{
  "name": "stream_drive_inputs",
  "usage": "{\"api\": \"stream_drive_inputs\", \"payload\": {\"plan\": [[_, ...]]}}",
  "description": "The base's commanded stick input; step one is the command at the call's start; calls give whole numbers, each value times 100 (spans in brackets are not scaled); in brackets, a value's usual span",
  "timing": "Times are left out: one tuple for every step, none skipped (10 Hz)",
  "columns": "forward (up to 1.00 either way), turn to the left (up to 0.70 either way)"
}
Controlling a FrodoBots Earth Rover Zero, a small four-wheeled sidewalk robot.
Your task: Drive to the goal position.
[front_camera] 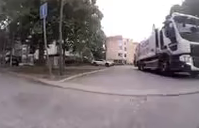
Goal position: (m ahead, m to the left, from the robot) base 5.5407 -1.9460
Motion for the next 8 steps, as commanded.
{"api": "stream_drive_inputs", "payload": {"plan": [[60,-15],[60,-15],[60,-15],[60,-15],[60,-15],[60,-15],[60,-15],[60,-11]]}}
